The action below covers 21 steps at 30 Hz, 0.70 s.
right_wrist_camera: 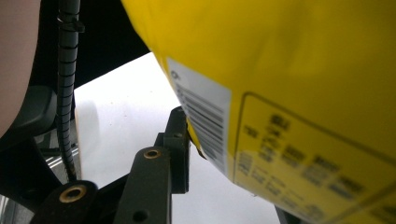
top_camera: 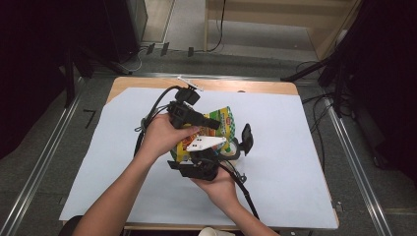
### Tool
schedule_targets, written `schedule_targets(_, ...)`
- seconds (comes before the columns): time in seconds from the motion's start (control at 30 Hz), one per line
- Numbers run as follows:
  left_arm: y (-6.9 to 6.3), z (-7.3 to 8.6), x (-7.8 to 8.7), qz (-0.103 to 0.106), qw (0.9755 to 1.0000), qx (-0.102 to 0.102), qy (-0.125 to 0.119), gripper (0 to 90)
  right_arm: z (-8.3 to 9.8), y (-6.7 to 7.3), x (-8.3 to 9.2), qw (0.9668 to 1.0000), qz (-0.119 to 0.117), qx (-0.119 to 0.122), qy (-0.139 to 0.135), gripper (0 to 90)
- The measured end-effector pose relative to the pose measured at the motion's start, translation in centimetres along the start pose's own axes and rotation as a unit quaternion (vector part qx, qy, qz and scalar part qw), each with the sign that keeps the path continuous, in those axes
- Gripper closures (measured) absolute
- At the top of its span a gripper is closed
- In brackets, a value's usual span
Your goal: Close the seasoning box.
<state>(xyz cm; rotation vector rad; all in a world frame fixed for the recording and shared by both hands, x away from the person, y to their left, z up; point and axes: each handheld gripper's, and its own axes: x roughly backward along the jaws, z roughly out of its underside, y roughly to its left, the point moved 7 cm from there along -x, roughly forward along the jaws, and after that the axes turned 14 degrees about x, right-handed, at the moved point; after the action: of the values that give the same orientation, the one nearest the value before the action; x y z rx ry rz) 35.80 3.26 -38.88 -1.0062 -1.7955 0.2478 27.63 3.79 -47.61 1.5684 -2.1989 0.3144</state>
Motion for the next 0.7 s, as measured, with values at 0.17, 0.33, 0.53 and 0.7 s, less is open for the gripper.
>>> schedule_targets(0.17, 0.14, 0.06, -0.01, 0.000, 1.0000, 0.001, 0.000, 67.7, 0.07, 0.05, -0.04, 1.0000, -0.002, 0.001, 0.003, 67.8)
schedule_targets(0.33, 0.11, 0.09, 0.19, 0.003, 1.0000, 0.000, -0.002, 67.6, -0.01, 0.09, -0.07, 1.0000, 0.001, 0.005, 0.002, 67.8)
schedule_targets(0.53, 0.26, 0.10, 0.14, 0.002, 1.0000, 0.003, 0.000, 67.6, -0.08, 0.22, -0.07, 1.0000, -0.001, 0.004, 0.000, 67.8)
schedule_targets(0.7, 0.30, 0.09, 0.14, 0.004, 1.0000, 0.003, 0.000, 67.6, -0.09, 0.22, -0.06, 1.0000, 0.000, 0.005, 0.001, 67.8)
